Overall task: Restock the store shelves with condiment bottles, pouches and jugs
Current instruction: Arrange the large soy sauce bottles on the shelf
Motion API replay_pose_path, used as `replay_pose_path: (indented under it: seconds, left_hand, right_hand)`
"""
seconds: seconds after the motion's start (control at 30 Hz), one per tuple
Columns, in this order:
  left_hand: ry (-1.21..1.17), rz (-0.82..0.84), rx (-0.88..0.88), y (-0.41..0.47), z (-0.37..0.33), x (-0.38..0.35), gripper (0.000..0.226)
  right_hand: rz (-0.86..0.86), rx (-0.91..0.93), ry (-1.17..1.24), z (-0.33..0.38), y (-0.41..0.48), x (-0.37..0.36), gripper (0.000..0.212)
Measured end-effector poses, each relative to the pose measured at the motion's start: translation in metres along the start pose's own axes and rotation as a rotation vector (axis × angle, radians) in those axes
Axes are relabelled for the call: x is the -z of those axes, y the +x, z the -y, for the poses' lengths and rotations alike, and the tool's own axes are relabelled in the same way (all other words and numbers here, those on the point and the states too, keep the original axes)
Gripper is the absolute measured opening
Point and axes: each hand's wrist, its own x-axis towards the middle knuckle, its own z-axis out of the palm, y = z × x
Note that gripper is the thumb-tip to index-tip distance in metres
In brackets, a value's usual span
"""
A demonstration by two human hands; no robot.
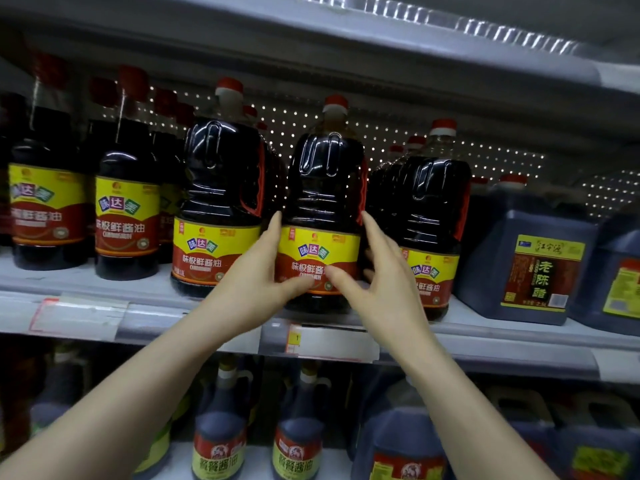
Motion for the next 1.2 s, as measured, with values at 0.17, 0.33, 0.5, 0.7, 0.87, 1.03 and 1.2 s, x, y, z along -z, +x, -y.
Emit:
replay_pose_path:
  seconds: [0.17, 0.33, 0.5, 0.7, 0.87, 1.03, 1.2]
  left_hand:
    - [0.033, -0.032, 0.012, 0.003, 0.006, -0.005, 0.111]
    - [0.049, -0.068, 0.007, 0.012, 0.011, -0.007, 0.111]
    - [0.078, -0.087, -0.013, 0.017, 0.020, -0.012, 0.119]
    - [0.099, -0.082, -0.033, 0.021, 0.027, -0.011, 0.121]
    - [0.124, -0.082, -0.027, 0.019, 0.027, -0.014, 0.119]
    - [0.177, -0.077, -0.031, 0.014, 0.022, -0.015, 0.117]
    - [0.295, -0.157, -0.064, 0.013, 0.011, -0.016, 0.114]
  right_hand:
    - [0.067, -0.058, 0.120, -0.002, 0.004, -0.002, 0.089]
    - [0.050, -0.067, 0.122, -0.010, 0.015, -0.005, 0.084]
    - [0.075, -0.052, 0.158, -0.020, 0.020, -0.010, 0.080]
    - [0.058, -0.045, 0.154, -0.031, 0.023, -0.014, 0.080]
    - [0.052, -0.055, 0.172, -0.032, 0.022, -0.017, 0.080]
    - [0.064, -0.104, 0.174, -0.024, 0.014, -0.020, 0.081]
    - [0.056, -0.114, 0.044, -0.007, 0.008, -0.016, 0.084]
